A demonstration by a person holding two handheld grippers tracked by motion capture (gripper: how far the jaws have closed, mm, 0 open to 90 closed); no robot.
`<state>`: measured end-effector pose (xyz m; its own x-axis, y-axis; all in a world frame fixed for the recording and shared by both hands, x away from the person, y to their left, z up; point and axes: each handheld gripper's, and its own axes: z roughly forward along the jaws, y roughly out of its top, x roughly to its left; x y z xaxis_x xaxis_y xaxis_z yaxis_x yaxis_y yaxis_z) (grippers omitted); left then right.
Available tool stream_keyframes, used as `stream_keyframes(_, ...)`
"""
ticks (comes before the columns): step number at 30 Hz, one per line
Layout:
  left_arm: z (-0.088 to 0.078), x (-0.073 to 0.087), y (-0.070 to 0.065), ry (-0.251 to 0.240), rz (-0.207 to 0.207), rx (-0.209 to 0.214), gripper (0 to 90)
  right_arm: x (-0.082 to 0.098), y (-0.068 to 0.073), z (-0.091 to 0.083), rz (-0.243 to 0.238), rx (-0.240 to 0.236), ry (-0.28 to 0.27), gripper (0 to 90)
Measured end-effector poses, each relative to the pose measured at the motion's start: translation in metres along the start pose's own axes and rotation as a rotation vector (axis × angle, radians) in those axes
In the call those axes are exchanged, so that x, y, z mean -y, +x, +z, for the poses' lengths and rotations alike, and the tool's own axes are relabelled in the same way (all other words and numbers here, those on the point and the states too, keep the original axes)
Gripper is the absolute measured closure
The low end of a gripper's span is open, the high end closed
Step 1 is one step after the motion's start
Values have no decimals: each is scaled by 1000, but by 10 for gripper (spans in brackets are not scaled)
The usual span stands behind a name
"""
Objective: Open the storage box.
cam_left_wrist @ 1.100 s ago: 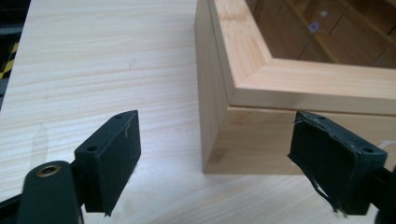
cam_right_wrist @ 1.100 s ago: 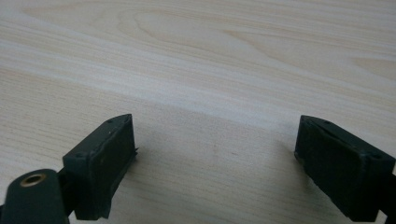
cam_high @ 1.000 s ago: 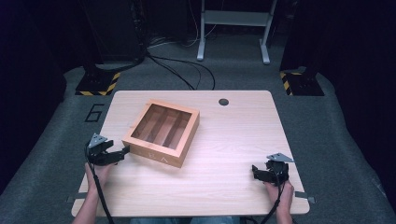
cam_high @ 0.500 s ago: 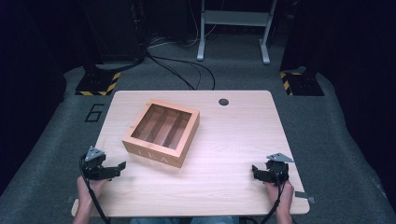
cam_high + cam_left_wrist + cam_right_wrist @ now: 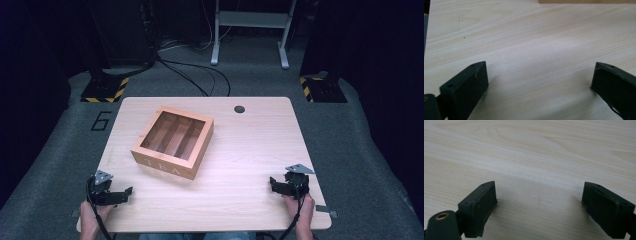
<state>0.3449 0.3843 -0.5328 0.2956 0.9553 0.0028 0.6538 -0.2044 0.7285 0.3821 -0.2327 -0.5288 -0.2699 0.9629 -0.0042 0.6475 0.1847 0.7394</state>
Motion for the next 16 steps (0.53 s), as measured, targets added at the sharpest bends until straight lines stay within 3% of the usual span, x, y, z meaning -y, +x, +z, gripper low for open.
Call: stream_keyframes(16,0,0,2,7,-6,0,0,0,1,0,6,1,-1,119)
